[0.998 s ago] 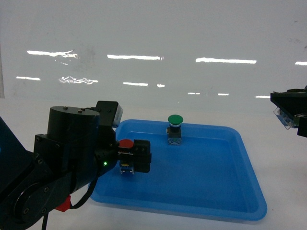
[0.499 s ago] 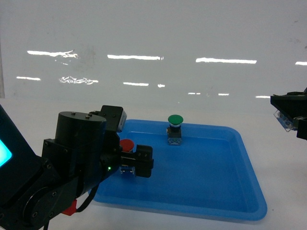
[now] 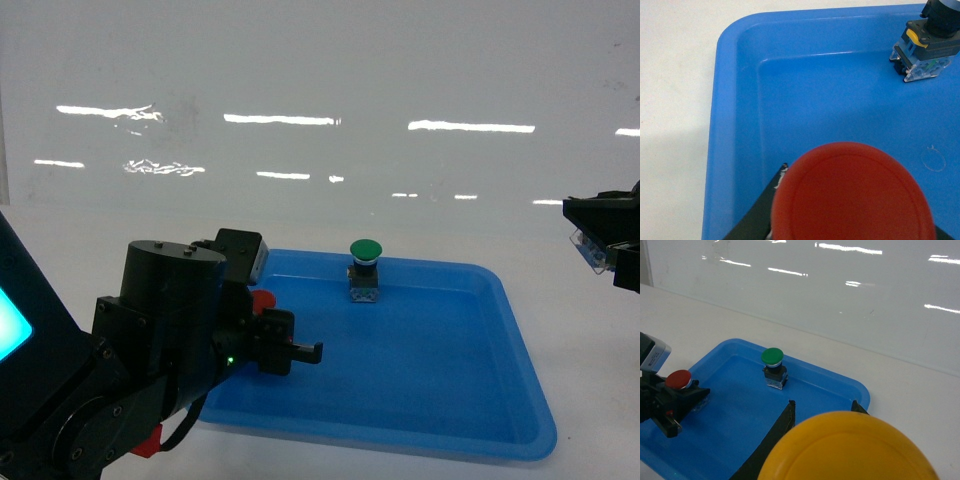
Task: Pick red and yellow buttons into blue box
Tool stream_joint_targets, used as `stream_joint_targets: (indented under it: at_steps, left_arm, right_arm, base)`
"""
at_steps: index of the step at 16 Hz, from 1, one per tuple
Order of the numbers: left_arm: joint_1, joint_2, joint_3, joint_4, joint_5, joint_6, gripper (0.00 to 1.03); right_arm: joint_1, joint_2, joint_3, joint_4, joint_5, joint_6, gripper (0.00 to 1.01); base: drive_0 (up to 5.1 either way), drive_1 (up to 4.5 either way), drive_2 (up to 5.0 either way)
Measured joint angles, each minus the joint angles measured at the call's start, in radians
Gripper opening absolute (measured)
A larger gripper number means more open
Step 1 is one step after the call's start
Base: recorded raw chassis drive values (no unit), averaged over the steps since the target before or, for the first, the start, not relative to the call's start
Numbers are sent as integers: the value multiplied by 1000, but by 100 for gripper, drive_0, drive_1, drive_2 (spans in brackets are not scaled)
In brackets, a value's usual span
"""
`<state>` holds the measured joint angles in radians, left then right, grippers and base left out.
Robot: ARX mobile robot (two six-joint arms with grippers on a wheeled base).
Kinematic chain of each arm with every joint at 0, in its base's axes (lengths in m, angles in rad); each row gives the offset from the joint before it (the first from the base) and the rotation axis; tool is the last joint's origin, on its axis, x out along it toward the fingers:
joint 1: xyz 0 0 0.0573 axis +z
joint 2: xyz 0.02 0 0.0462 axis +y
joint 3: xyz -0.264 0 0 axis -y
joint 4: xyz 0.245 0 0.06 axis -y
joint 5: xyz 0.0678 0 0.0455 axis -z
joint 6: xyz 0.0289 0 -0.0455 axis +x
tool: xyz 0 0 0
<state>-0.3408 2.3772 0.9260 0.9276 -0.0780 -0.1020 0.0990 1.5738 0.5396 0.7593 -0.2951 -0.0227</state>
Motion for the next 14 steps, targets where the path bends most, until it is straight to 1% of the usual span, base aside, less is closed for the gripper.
stream_joint_targets:
  at_steps: [1,2,4,5,6,7,9,11,14]
  left_arm:
    - [-1,1,0,1,0,-2,29]
    - [-1,1,0,1,0,-3,26]
    - [5,-2,-10,20,3,5,25]
    - [13,-12,-39,43,2,21,25]
    - [43,-76,-110,80,11,42,25]
    - [83,-193,-160,115,18,58,25]
    - [132,-394,-250,160,51,66,25]
    - [146,-525,-322,150,79,73,25]
    - [146,-715,-418,171,103,77,25]
  right_arm:
    - [0,3,0,3,3,0,28]
    - [0,6,0,4,4,0,28]
    - [0,9,0,6,9,0,28]
    - [0,9,0,13,11,0,28]
    - [0,10,0,15,19,0,28]
    - [8,10,0,24,32,0,28]
    - [22,18,-1,28,48,4,28]
    - [37,22,-4,34,59,5,28]
    - [62,21,-8,30,69,8,28]
  base:
    - [0,0,0]
    - [0,0,0]
    - [0,0,0]
    - [0,0,0]
    - [0,0,0]
    - [0,0,0]
    - [0,0,0]
    - [0,0,0]
    - [0,0,0]
